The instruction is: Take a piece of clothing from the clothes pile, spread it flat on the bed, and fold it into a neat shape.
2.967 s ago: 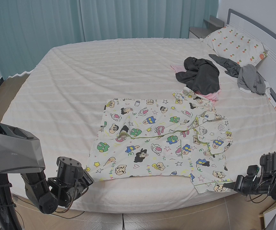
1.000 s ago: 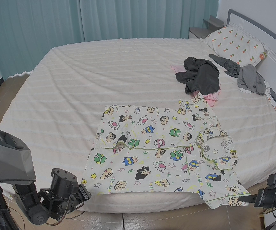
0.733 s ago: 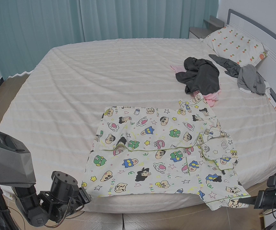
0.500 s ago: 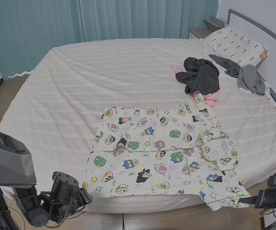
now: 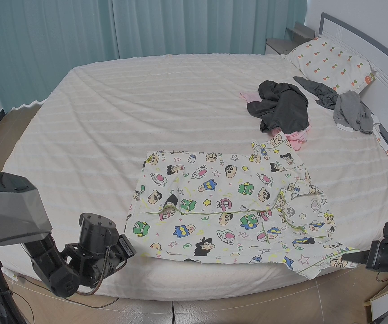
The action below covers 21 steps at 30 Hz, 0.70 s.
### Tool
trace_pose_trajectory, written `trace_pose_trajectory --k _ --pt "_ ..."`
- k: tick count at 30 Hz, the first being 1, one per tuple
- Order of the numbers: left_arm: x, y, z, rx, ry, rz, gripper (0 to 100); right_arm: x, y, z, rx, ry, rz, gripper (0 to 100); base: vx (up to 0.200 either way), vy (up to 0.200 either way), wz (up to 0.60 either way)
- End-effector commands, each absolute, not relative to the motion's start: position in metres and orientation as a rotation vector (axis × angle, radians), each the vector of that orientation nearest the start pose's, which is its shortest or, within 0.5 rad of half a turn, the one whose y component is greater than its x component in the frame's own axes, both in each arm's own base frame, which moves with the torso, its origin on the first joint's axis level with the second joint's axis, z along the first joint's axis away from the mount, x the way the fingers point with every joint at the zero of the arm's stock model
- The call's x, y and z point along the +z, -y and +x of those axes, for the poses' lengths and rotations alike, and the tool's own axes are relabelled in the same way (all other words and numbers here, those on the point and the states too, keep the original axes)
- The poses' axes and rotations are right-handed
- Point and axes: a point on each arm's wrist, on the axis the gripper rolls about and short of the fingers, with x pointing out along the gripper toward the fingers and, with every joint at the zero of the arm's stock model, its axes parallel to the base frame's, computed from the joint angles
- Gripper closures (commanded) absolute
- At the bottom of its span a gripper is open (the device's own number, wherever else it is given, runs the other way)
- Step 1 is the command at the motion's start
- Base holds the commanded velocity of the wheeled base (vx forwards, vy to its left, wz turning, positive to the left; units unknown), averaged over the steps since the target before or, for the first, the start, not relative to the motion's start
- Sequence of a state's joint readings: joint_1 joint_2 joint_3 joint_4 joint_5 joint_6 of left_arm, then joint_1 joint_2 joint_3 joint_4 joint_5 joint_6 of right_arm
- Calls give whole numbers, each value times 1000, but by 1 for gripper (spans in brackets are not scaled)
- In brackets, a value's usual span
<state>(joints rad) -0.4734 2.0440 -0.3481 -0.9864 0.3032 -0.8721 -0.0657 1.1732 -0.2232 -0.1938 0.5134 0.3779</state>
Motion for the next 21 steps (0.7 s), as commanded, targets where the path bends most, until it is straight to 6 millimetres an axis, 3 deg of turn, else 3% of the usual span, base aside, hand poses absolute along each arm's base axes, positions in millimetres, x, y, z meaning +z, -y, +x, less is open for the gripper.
trace_pose_trajectory --k 1,13,21 --pt "35 120 272 143 -621 -602 100 118 -2 135 290 -798 572 100 0 0 0" --pt "55 133 317 148 -588 -628 100 128 0 173 293 -799 572 100 0 0 0" --pt "45 132 342 187 -595 -631 100 128 1 205 290 -819 573 100 0 0 0"
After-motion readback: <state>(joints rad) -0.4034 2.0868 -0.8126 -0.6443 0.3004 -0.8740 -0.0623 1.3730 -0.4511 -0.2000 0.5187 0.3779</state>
